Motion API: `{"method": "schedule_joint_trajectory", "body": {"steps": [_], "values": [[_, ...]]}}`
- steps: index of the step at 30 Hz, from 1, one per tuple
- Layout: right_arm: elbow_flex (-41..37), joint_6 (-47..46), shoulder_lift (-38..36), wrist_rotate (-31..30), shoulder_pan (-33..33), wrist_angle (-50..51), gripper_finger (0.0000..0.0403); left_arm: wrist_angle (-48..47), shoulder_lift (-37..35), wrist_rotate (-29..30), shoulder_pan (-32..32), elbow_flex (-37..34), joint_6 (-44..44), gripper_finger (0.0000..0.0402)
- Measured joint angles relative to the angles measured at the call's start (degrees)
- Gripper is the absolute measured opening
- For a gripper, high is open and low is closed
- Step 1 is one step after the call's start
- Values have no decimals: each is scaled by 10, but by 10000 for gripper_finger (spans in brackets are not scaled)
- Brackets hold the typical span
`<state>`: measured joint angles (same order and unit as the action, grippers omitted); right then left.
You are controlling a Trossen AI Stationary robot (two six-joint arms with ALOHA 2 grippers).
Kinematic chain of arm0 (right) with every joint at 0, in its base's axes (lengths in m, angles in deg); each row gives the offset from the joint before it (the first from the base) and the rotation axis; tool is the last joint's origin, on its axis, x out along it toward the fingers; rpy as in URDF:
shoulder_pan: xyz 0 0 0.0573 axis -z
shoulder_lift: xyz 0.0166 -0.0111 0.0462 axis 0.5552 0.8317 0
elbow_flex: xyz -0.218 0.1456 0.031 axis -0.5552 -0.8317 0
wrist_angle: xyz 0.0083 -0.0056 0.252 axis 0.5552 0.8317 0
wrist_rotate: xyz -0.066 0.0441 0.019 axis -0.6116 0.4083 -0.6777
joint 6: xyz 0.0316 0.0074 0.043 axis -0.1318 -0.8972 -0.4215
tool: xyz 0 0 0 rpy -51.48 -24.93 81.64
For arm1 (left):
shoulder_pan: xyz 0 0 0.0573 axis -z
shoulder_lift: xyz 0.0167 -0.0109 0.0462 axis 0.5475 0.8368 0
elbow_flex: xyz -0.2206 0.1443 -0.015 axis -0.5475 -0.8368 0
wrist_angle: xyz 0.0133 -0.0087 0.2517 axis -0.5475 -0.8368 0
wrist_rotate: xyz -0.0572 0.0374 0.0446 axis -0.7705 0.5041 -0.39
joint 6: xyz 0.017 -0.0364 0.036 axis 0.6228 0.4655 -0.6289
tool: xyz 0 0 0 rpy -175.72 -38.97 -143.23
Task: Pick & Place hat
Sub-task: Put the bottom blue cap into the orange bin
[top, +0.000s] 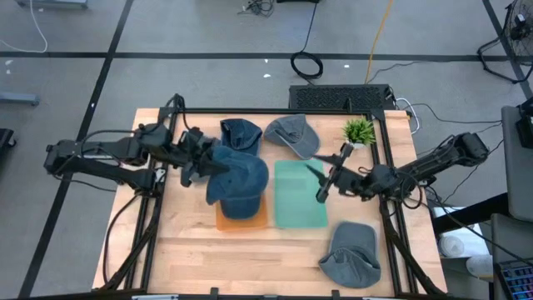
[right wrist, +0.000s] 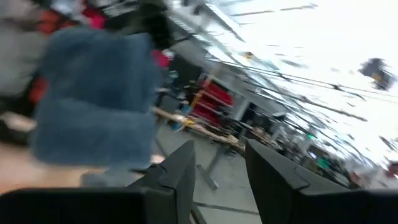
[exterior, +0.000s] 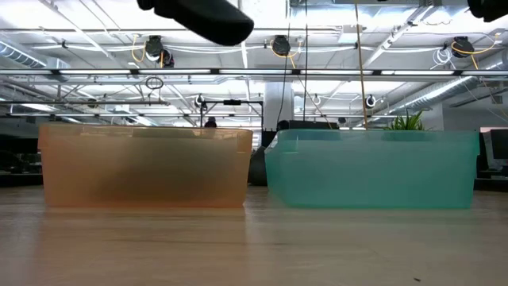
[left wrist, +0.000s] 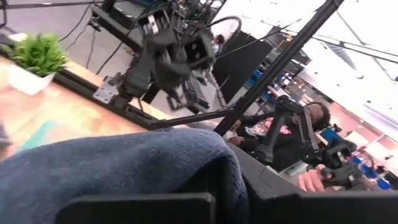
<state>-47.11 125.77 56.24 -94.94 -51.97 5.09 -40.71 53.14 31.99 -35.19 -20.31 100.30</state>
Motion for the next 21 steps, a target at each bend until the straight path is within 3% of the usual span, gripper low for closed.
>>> {"method": "schedule_joint_trajectory", "body": {"steps": [5,10,16,21], "values": [[0,-7,0,-2,42,-69,130,-65,-11,11,-5,19,-58,15],[0,-5,0,38,84,-67,130,-161,-2,73,5,72,-172,15],[0,-3,0,58,109,-59,130,-259,19,87,12,149,-218,15],[0,9,0,60,127,-61,130,-360,51,146,28,223,-275,15]]}}
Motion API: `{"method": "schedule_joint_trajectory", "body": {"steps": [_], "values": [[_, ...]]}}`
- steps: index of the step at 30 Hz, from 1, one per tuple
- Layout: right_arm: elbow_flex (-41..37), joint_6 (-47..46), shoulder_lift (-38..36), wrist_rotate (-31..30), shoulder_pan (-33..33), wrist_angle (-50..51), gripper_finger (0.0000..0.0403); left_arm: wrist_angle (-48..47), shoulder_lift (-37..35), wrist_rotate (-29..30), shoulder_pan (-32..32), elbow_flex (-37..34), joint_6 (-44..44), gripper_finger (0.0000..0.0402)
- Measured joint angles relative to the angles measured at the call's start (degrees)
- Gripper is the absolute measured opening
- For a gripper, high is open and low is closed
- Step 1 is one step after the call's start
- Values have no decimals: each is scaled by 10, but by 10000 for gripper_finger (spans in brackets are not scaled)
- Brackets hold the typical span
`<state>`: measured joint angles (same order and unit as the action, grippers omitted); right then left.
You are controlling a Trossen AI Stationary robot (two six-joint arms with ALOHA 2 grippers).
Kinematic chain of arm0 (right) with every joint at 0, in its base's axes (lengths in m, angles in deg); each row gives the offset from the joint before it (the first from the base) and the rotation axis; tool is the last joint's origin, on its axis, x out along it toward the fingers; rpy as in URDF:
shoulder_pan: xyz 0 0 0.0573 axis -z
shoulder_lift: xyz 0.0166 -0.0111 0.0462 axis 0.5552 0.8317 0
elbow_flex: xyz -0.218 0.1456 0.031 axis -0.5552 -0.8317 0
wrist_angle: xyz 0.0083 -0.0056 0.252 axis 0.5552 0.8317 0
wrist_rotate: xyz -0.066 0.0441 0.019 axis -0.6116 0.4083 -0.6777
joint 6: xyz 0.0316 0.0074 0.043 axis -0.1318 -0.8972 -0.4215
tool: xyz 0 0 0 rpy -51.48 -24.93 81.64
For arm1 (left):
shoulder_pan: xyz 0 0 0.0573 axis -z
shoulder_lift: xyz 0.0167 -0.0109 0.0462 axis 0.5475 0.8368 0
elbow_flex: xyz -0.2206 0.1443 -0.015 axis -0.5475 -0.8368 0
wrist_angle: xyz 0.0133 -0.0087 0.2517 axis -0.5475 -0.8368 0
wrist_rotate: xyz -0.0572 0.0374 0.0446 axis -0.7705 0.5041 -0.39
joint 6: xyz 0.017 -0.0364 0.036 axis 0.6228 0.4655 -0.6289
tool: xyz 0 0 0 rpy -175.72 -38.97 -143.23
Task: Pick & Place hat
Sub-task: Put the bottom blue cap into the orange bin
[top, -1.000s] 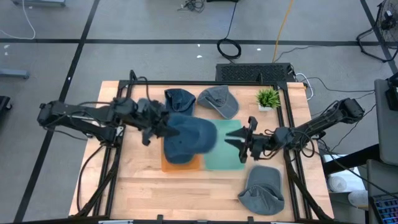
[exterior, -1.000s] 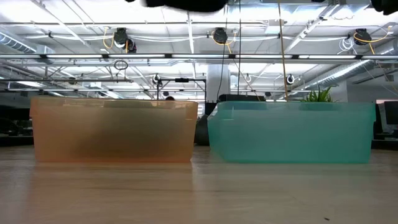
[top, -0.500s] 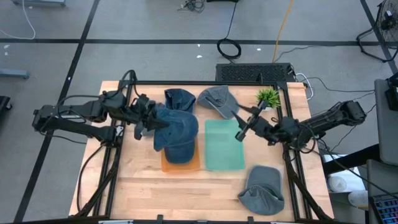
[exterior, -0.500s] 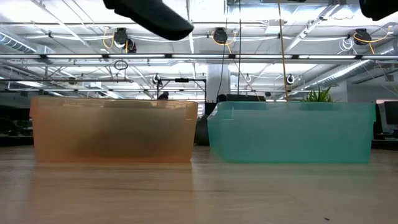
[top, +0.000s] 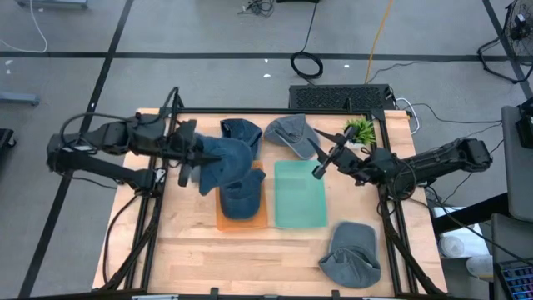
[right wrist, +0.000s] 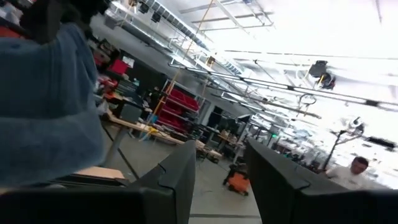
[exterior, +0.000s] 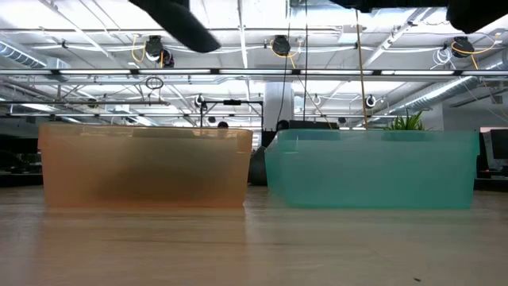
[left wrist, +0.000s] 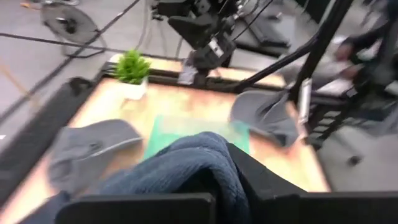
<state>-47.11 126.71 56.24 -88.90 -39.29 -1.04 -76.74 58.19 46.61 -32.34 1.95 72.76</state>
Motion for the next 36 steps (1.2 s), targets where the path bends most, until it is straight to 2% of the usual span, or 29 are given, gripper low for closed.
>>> {"method": "schedule_joint_trajectory", "body": {"steps": [6,12,23,29,36], "values": [[0,11,0,11,8,0,132,-67,47,56,24,60,-68,15],[0,14,0,10,8,0,132,-85,95,59,62,84,-191,15],[0,31,0,10,8,1,131,-120,134,65,112,90,-238,15],[0,46,0,10,8,1,131,-123,134,127,145,90,-287,14],[0,61,0,10,8,1,130,-123,133,228,197,90,-394,14]]}}
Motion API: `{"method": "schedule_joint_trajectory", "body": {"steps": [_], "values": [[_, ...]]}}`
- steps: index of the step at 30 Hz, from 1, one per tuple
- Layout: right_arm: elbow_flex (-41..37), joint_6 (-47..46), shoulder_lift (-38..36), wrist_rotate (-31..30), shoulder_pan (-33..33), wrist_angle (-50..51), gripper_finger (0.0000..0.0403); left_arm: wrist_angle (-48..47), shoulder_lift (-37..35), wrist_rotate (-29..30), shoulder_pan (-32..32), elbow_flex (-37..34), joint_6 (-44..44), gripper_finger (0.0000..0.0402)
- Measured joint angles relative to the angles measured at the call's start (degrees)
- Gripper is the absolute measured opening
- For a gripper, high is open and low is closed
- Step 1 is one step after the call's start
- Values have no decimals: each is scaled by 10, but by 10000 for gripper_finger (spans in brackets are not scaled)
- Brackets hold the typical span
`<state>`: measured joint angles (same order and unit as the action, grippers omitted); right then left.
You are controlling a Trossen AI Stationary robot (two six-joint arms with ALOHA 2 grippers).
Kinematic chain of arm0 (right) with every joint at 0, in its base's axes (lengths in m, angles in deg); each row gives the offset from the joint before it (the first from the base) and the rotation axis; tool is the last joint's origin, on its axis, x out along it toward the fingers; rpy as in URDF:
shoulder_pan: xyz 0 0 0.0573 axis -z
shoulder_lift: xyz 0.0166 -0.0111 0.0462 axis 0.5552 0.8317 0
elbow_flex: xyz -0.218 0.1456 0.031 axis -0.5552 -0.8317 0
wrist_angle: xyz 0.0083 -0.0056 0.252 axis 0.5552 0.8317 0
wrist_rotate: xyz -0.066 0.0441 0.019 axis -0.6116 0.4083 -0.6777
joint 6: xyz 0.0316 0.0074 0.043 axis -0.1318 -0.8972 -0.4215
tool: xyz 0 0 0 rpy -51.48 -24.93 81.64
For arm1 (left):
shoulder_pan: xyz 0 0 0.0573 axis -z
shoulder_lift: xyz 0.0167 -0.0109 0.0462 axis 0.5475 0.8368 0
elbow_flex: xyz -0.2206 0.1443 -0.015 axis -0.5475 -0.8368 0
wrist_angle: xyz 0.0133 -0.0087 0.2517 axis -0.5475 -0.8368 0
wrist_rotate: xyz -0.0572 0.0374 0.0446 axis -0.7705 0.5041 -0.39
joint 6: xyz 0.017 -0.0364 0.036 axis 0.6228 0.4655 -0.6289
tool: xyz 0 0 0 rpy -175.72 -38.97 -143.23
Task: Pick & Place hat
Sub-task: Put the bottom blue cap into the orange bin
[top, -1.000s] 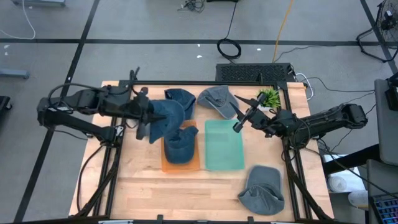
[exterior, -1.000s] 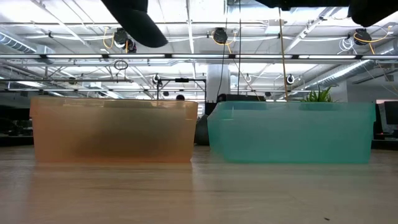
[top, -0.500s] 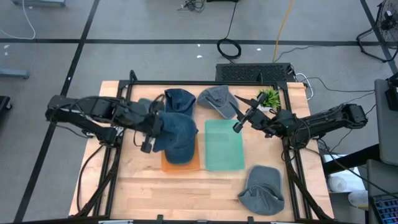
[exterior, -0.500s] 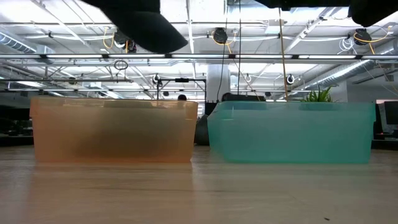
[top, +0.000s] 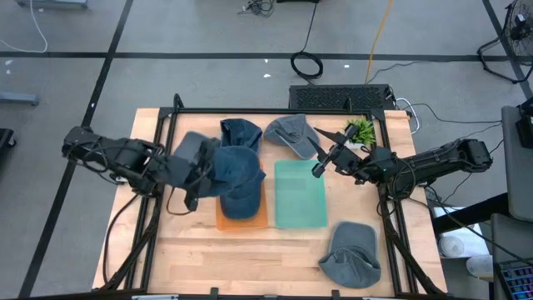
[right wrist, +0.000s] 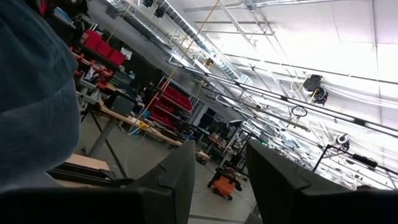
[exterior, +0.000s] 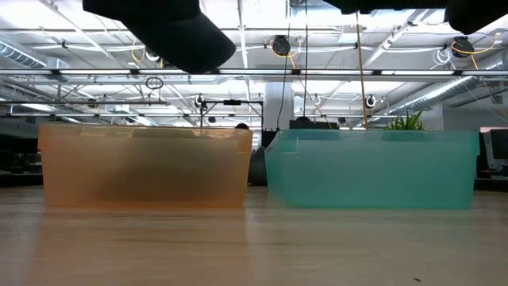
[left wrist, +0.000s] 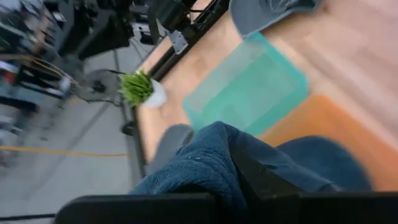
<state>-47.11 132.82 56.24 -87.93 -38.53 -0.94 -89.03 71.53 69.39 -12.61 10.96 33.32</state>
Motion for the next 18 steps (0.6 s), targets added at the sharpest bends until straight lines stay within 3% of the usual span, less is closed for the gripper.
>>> {"method": "schedule_joint_trajectory", "body": {"steps": [5,12,18], "values": [[0,4,0,0,0,0,130,1,0,31,30,0,-48,14],[0,19,0,0,0,-1,130,1,0,-87,35,0,-8,14],[0,17,0,0,0,-1,130,-29,14,-97,30,0,1,14]]}}
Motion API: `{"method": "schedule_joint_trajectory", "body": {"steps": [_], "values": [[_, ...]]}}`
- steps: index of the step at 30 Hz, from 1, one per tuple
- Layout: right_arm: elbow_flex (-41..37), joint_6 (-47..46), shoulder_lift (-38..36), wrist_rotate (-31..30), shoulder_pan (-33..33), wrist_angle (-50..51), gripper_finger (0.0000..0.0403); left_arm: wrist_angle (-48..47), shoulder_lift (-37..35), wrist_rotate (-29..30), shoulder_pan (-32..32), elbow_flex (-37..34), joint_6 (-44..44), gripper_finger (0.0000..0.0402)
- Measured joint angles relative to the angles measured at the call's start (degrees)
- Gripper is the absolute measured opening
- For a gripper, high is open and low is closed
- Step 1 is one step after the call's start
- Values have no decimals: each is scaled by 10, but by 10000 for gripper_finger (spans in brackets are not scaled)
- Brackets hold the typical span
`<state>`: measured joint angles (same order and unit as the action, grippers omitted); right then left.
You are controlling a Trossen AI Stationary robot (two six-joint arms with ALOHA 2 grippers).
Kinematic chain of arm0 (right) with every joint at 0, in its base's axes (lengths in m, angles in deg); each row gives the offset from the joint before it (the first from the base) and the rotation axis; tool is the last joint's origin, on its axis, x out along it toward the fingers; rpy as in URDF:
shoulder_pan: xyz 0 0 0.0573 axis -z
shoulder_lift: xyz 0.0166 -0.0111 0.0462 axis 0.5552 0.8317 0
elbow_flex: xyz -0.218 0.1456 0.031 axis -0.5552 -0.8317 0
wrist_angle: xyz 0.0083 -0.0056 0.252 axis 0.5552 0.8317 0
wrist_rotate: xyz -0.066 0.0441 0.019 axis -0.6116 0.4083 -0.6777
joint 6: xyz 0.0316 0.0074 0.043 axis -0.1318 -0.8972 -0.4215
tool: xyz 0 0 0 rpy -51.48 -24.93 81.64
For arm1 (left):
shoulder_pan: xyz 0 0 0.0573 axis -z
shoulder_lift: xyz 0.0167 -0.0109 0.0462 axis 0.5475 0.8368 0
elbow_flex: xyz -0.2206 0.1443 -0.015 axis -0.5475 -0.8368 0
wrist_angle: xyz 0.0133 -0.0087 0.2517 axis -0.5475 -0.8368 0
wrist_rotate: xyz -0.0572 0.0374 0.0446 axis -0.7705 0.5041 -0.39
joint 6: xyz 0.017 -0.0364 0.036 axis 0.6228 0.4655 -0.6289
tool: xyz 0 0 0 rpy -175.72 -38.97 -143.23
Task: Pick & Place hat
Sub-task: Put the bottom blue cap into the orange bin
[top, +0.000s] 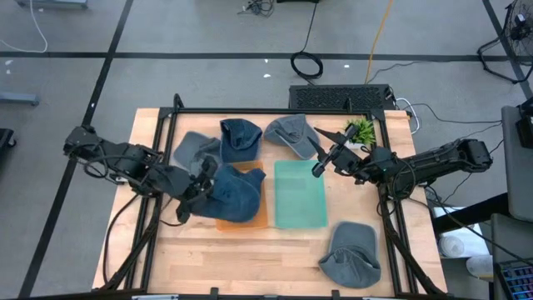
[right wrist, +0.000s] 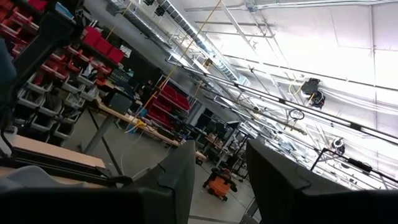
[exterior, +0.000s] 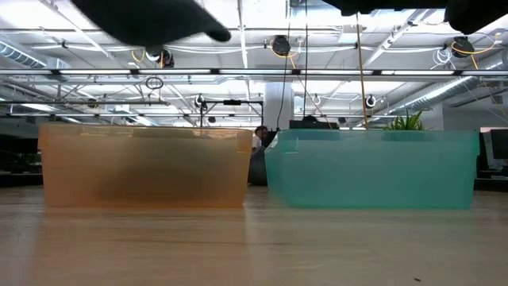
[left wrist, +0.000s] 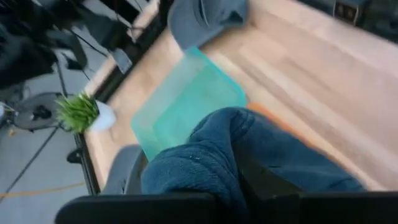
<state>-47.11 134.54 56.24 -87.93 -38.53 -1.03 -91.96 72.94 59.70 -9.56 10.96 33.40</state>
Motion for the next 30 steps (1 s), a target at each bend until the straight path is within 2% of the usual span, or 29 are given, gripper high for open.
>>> {"method": "schedule_joint_trajectory", "body": {"steps": [7,19,27,30], "values": [[0,-4,0,0,0,0,130,-31,45,-8,-29,0,-34,14],[0,-5,0,0,0,7,130,-69,107,-73,-73,0,-78,14],[0,-5,0,0,0,39,130,-88,116,-83,-75,1,-54,14],[0,-5,0,0,0,39,130,-101,117,-83,-69,29,-39,14]]}}
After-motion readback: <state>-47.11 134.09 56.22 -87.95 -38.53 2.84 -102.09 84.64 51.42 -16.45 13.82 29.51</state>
